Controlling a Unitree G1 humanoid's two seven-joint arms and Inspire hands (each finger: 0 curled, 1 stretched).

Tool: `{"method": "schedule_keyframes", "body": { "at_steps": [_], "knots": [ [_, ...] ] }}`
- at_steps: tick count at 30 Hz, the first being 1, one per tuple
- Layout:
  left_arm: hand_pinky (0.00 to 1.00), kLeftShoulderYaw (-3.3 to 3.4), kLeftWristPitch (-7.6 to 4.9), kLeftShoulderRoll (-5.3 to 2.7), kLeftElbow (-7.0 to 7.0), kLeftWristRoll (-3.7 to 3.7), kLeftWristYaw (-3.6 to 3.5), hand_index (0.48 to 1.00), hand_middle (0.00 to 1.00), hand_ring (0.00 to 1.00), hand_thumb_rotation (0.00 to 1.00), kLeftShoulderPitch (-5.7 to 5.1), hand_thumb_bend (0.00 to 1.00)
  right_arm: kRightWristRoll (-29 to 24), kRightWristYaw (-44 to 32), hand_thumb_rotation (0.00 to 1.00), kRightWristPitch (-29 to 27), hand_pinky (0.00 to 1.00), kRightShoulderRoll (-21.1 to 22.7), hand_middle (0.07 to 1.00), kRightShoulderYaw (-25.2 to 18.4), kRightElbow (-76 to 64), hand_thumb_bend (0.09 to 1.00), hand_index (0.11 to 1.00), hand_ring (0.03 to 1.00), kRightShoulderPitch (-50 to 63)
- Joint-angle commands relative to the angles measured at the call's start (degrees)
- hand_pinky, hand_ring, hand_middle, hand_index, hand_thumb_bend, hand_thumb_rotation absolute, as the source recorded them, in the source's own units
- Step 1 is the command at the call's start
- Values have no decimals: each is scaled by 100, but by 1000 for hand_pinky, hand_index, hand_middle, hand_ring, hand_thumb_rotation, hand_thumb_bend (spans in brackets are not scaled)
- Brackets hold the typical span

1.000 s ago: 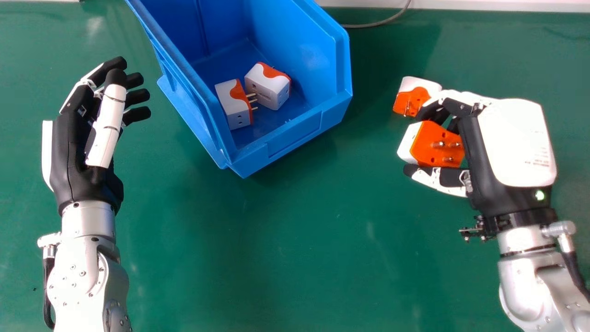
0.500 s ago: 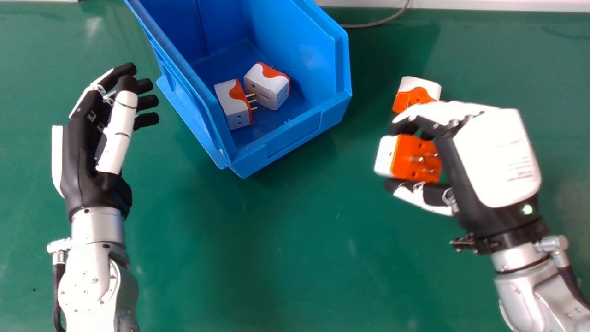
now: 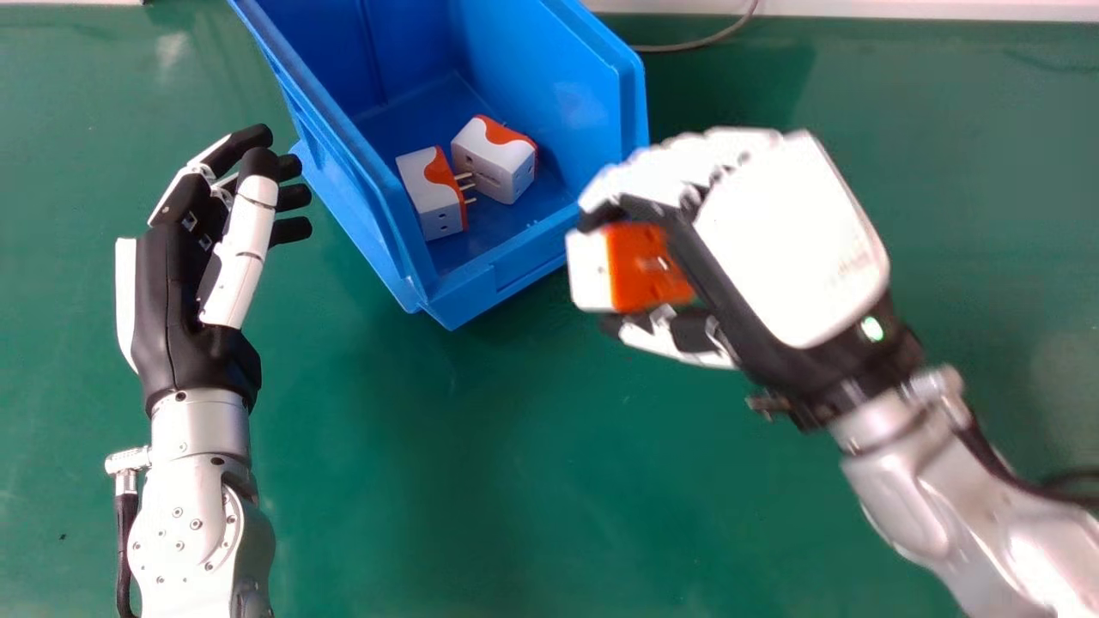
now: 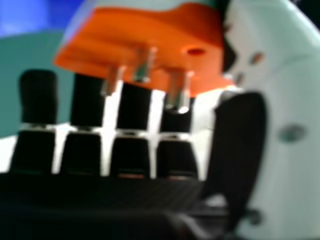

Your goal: Pick all objects and put in blue box

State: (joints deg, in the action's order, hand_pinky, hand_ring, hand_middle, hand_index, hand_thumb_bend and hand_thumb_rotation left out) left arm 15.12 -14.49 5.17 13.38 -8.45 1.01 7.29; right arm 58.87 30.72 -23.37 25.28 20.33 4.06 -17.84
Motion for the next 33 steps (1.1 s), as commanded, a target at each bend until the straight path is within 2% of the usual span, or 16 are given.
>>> {"method": "schedule_keyframes", "body": {
  "at_steps": [1, 6, 9, 14, 16, 18, 20, 23, 26, 30, 33],
  "knots": [
    [601, 9, -138, 43, -5, 41, 6, 712, 678, 646, 563, 64, 565, -76, -165, 0, -59, 342, -93, 514, 35, -135, 506, 500, 444, -426],
    [598, 18, -173, 39, 129, 11, 27, 712, 678, 646, 567, 135, 564, -27, -170, 0, -263, 335, -296, 519, 211, 216, 504, 499, 448, -1115],
    [597, 21, -209, 44, 218, 24, 52, 713, 681, 647, 568, 172, 564, 87, -225, 0, -302, 331, -349, 523, 329, 461, 502, 497, 451, -1507],
    [597, 17, -261, 60, 304, 28, 52, 715, 682, 647, 567, 202, 563, 290, -154, 0, -418, 326, -406, 526, 569, 1144, 500, 496, 451, -2341],
    [597, 9, -260, 61, 307, 33, 57, 715, 682, 647, 567, 204, 563, 287, -147, 0, -457, 326, -439, 526, 637, 1481, 500, 496, 451, -2654],
    [594, 19, -246, 50, 302, 1, 57, 718, 683, 646, 566, 209, 562, 269, -178, 0, -427, 325, -495, 528, 693, 1809, 499, 499, 453, -2928],
    [594, 22, -274, 59, 323, -14, 32, 718, 683, 646, 566, 209, 562, 387, -54, 0, -355, 325, -550, 528, 795, 2227, 499, 499, 453, -3236],
    [592, 12, -310, 75, 349, 36, 54, 718, 683, 645, 565, 197, 564, 587, 136, 0, -216, 322, -650, 529, 1012, 3078, 499, 500, 450, -3748],
    [592, -2, -322, 84, 327, 39, 37, 718, 683, 645, 565, 167, 564, 733, 387, 0, -69, 322, -772, 529, 1251, 3971, 499, 500, 450, -4220],
    [590, 5, -311, 80, 318, 24, 47, 718, 682, 643, 567, 161, 563, 912, 724, 0, 80, 316, -899, 528, 1632, 4939, 498, 503, 446, -4743],
    [589, -9, -304, 71, 282, 40, 61, 718, 682, 643, 571, 143, 564, 951, 794, 0, 124, 313, -996, 529, 1870, 5545, 497, 507, 447, -5072]
  ]
}}
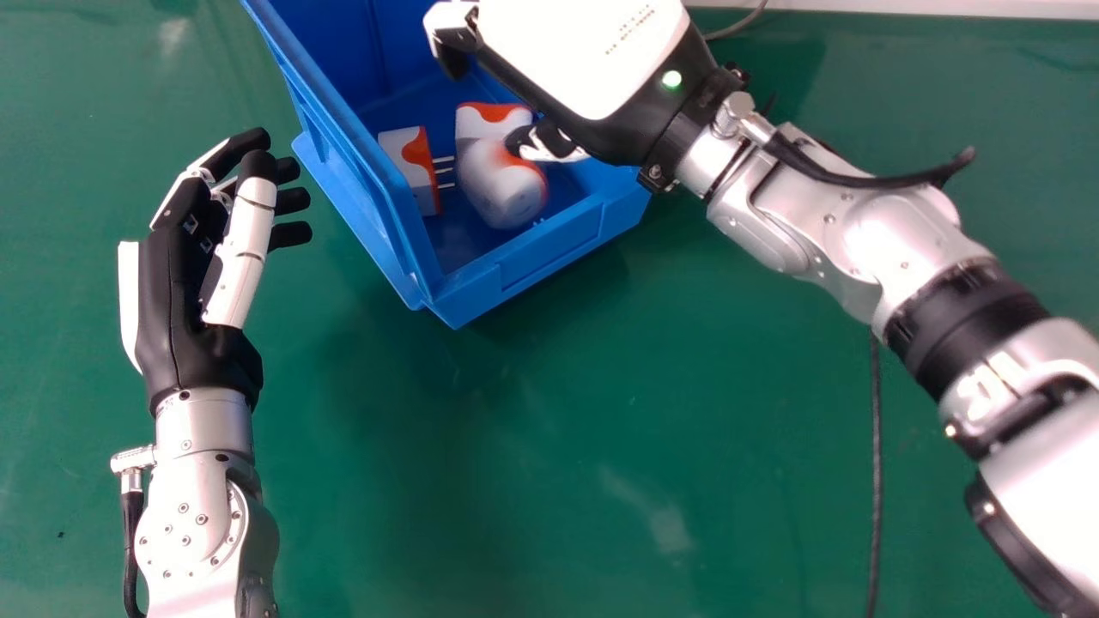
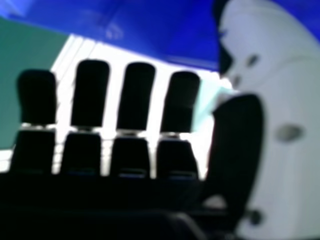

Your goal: Pick all objects and put in blue box

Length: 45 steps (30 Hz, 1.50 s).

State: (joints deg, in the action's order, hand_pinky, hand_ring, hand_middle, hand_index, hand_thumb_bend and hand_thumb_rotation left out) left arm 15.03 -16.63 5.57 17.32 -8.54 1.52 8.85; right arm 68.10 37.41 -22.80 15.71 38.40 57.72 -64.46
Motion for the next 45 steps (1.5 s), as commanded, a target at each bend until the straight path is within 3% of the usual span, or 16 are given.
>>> {"method": "schedule_keyframes", "body": {
  "at_steps": [1, 5, 7, 13, 18, 20, 29, 37, 40, 45],
  "knots": [
    [589, -3, -83, 25, -132, 41, 5, 718, 682, 643, 571, -23, 564, 28, 88, 0, 93, 313, -57, 529, 141, 353, 497, 507, 447, -503],
    [589, 2, -97, -4, -153, 6, -2, 717, 682, 643, 572, -55, 565, -82, 127, 0, 115, 310, -84, 531, 302, 827, 497, 509, 447, -692],
    [589, -7, -68, -9, -190, 30, 21, 717, 682, 643, 572, -80, 565, -212, 63, 0, 77, 310, -79, 531, 280, 934, 497, 509, 447, -699],
    [589, -31, -96, 10, -212, 63, 5, 716, 680, 643, 569, -111, 563, -495, 232, 0, -20, 299, 58, 515, 198, 866, 501, 510, 435, -500],
    [589, -22, -115, -5, -231, 51, 7, 716, 680, 643, 569, -131, 563, -843, 597, 0, -263, 299, 266, 515, -48, 156, 501, 510, 435, -103],
    [589, -7, -146, -17, -207, -8, -33, 716, 680, 644, 571, -126, 562, -1135, 649, 0, -498, 295, 408, 516, -298, -557, 505, 506, 431, 267],
    [589, -26, -116, -2, -234, 33, -13, 713, 679, 643, 568, -130, 563, -1997, -348, 0, -71, 299, 873, 522, -1672, -4957, 503, 502, 439, 2775],
    [588, -20, -102, 27, -253, 76, 21, 712, 678, 643, 569, -127, 564, -1801, -753, 0, 763, 313, 811, 518, -2662, -6601, 502, 499, 443, 4239],
    [588, 6, -65, 60, -268, 35, -22, 712, 678, 643, 569, -138, 564, -1842, -919, 0, 913, 313, 805, 518, -2929, -6895, 502, 499, 443, 4581],
    [586, 42, -108, 110, -183, -22, -112, 710, 676, 641, 568, -117, 564, -1807, -1325, 0, 1289, 318, 758, 520, -3171, -7095, 502, 496, 442, 4786]
  ]
}}
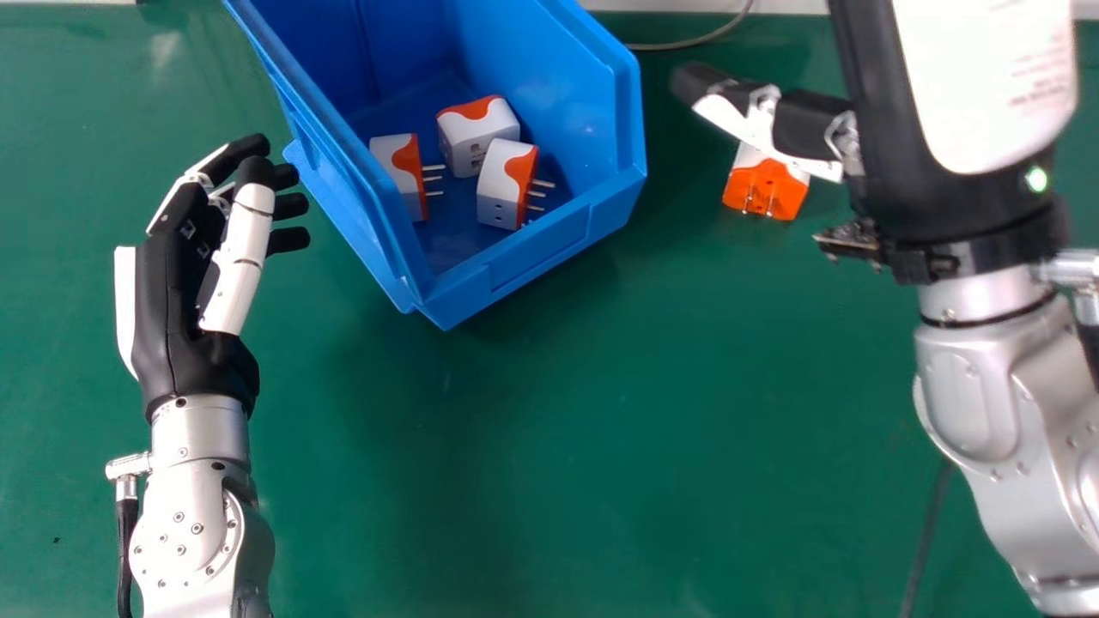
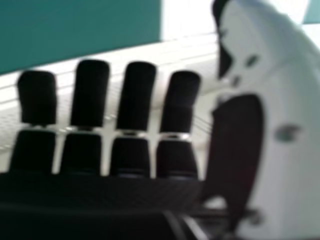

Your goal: Pick all objects and put in blue box

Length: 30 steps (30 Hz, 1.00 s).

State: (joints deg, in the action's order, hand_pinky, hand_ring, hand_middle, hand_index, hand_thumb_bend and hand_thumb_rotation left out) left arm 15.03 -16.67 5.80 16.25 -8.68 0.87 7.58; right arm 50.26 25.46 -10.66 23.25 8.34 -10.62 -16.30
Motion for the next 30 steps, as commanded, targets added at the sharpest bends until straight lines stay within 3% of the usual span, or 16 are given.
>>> {"method": "schedule_keyframes", "body": {
  "at_steps": [1, 5, 9, 15, 18, 21, 23, 29, 30],
  "knots": [
    [586, 49, -95, 77, -84, -37, -61, 710, 676, 641, 568, 10, 564, -66, -263, 0, 148, 318, 22, 520, -208, -286, 502, 496, 442, -24],
    [586, 66, -82, 79, -80, -82, -96, 710, 676, 641, 568, 31, 564, -100, -751, 0, 447, 318, 61, 520, -382, -452, 502, 496, 442, 25],
    [590, 73, -125, 114, -25, -51, -136, 713, 678, 644, 567, 63, 556, -32, -1266, 0, 816, 318, 23, 523, -457, -693, 500, 500, 436, 13],
    [592, 102, -250, 154, 152, -55, -189, 715, 680, 645, 566, 126, 555, -10, -1746, 0, 1127, 310, 9, 529, -418, -716, 498, 504, 431, -8],
    [592, 128, -284, 166, 224, -104, -253, 715, 680, 645, 567, 153, 552, -7, -1969, 0, 1223, 305, 70, 523, -413, -649, 496, 513, 424, -13],
    [592, 154, -224, 172, 229, -124, -247, 715, 680, 645, 567, 165, 552, 241, -2559, 0, 1685, 305, 121, 523, -372, -697, 496, 513, 424, -34],
    [593, 164, -233, 186, 253, -167, -293, 718, 682, 645, 568, 172, 549, 374, -3024, 0, 1990, 302, 137, 530, -323, -780, 495, 509, 425, -55],
    [596, 161, -271, 211, 306, -113, -253, 719, 683, 646, 568, 189, 550, 519, -3987, 0, 2325, 314, 320, 559, -184, -893, 492, 506, 442, -96],
    [598, 160, -275, 216, 310, -112, -260, 722, 684, 647, 568, 187, 551, 525, -4108, 0, 2362, 356, 347, 593, -174, -901, 576, 549, 485, -99]
  ]
}}
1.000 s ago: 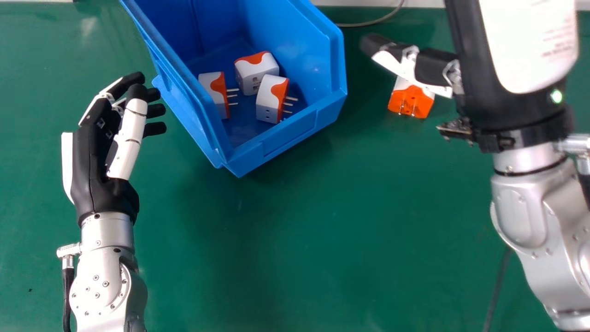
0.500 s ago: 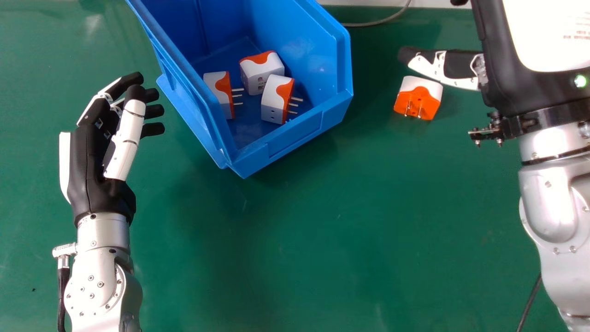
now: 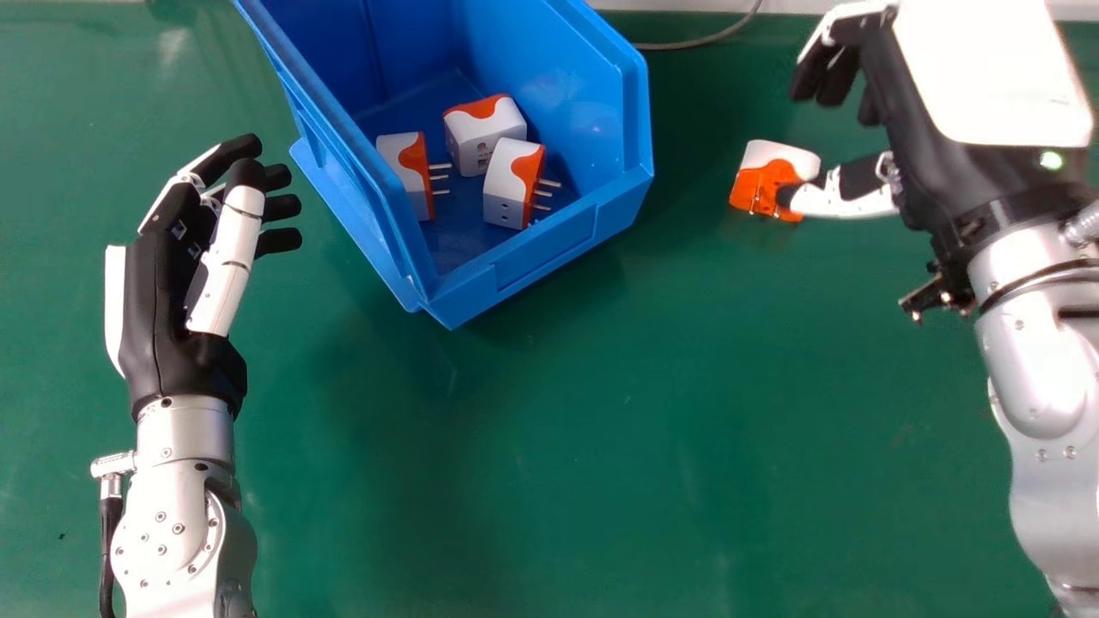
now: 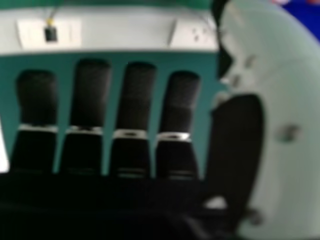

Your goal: Pick all objects and put in blue box

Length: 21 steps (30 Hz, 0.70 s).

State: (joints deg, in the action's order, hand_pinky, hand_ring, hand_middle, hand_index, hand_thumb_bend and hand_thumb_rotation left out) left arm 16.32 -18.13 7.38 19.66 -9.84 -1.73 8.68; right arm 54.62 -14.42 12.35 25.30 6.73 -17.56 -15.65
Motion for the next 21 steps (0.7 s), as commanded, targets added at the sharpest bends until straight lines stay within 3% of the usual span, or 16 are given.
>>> {"method": "schedule_keyframes", "body": {
  "at_steps": [1, 4, 5, 6, 10, 11, 13, 14, 16, 21],
  "knots": [
    [598, 32, -137, 61, -20, 4, -7, 722, 684, 647, 568, 77, 551, 107, -234, 0, 98, 356, 163, 593, -6, -211, 576, 549, 485, -168],
    [598, 40, -161, 54, -1, -22, -29, 722, 684, 647, 568, 81, 551, 95, -623, 0, 270, 356, 202, 593, 2, -258, 576, 549, 485, -203],
    [600, 40, -166, 56, 4, -30, -43, 723, 685, 648, 569, 82, 550, 88, -693, 9, 302, 400, 210, 625, 3, -269, 645, 595, 528, -213],
    [600, 43, -163, 54, 9, -42, -52, 723, 685, 648, 569, 85, 550, 84, -727, 9, 315, 400, 216, 625, 3, -273, 645, 595, 528, -218],
    [602, 49, -197, 59, 65, -20, -37, 725, 685, 648, 570, 103, 547, 128, -883, 28, 408, 450, 209, 663, 49, -274, 700, 640, 579, -247],
    [603, 49, -218, 62, 78, -20, -47, 726, 685, 650, 570, 105, 546, 145, -917, 45, 429, 491, 198, 697, 69, -270, 751, 677, 623, -253],
    [603, 51, -261, 58, 105, -13, -45, 726, 685, 650, 570, 110, 546, 159, -922, 45, 441, 491, 190, 697, 99, -259, 751, 677, 623, -254],
    [604, 46, -232, 55, 74, -8, -36, 726, 684, 650, 569, 98, 542, 199, -920, 62, 448, 530, 194, 733, 141, -239, 792, 714, 667, -260],
    [604, 42, -200, 52, 36, -5, -29, 726, 684, 650, 569, 82, 542, 263, -919, 62, 469, 530, 199, 733, 200, -220, 792, 714, 667, -269],
    [604, 54, -242, 74, 94, -7, -52, 728, 685, 649, 569, 95, 543, 479, -957, 95, 506, 584, 204, 797, 325, -143, 858, 778, 742, -314]
  ]
}}
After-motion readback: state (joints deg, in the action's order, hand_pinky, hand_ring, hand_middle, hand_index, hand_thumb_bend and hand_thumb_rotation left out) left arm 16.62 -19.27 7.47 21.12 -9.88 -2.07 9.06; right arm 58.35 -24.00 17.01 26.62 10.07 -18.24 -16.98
